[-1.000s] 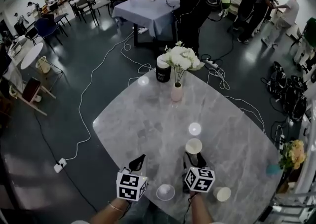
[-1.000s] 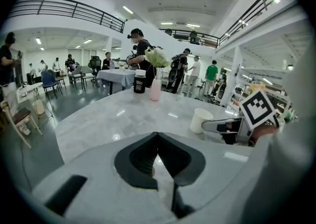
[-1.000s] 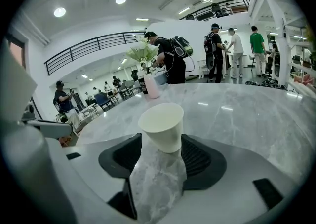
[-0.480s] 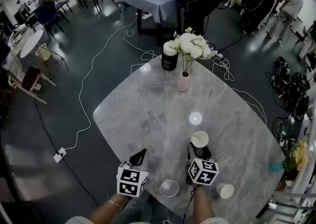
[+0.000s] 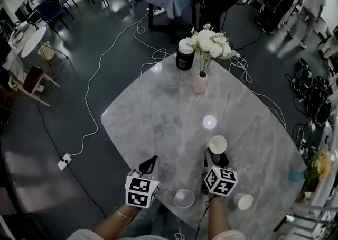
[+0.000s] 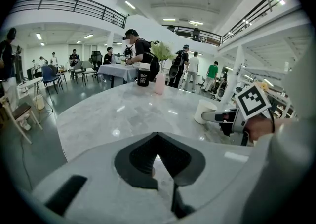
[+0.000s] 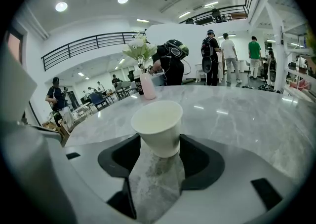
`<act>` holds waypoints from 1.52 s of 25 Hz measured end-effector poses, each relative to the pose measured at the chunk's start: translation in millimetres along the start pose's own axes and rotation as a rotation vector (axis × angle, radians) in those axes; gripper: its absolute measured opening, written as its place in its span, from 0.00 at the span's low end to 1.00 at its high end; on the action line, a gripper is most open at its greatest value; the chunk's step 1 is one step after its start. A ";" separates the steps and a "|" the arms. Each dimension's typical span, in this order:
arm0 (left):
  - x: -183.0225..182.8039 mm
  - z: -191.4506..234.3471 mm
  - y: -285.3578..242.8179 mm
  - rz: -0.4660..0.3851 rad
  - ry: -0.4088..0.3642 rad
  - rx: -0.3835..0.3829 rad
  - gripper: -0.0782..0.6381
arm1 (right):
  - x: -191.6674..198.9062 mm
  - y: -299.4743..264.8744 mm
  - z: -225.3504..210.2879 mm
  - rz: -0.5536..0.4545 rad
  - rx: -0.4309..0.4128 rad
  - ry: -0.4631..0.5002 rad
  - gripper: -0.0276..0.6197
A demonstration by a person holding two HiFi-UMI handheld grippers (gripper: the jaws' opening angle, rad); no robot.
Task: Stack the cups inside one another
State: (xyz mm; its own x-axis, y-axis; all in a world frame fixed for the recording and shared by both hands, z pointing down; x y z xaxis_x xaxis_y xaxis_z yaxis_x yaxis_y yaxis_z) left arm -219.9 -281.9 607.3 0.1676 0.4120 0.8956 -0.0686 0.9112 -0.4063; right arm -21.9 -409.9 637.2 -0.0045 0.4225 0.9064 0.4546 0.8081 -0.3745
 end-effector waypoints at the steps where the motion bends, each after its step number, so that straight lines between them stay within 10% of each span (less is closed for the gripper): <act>1: 0.2 0.9 0.4 0.000 0.001 -0.001 0.10 | -0.7 0.6 0.4 -0.003 0.001 -0.001 0.39; 38: 3.0 -55.4 81.1 -0.081 0.012 -0.014 0.10 | -19.3 121.3 18.1 -0.043 -0.070 0.028 0.39</act>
State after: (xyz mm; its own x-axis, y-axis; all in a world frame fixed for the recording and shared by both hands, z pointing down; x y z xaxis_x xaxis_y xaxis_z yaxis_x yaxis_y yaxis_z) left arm -170.5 -207.1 567.1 0.1834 0.3366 0.9236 -0.0404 0.9414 -0.3350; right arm 17.3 -312.6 570.8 -0.0010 0.3751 0.9270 0.5159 0.7943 -0.3209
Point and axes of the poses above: the fingertips, and each gripper's own axes: y backward along the fingers, z to its left, x out of its underside, the point moved 1 cm from there along y, backward along the fingers, and after that the axes turned 14 degrees about -z, right-handed, at the moved point
